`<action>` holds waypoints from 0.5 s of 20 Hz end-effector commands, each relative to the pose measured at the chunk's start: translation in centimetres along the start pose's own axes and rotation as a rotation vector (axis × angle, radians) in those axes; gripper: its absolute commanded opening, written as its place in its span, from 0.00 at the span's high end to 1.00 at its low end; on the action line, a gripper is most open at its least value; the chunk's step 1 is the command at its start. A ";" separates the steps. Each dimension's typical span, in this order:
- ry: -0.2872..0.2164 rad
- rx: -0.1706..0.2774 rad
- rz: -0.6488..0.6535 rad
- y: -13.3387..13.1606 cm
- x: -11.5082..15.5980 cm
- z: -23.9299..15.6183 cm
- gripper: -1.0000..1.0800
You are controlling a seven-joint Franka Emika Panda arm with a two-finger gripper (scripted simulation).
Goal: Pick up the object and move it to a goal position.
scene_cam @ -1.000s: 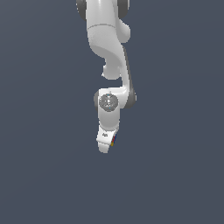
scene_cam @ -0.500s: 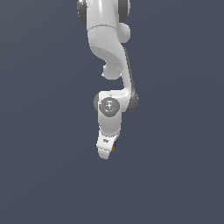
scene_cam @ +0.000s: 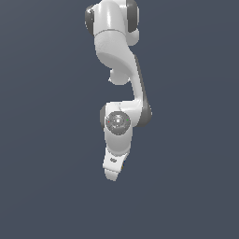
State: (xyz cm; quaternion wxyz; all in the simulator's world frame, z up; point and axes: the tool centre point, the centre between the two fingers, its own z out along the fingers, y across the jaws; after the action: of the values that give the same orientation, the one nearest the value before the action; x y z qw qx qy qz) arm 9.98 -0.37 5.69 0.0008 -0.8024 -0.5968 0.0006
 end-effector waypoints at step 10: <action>0.000 -0.002 0.000 2.0 0.8 -0.7 1.00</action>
State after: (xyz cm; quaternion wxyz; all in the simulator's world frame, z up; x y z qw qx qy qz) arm 11.91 -0.20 6.25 0.0009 -0.8024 -0.5968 0.0007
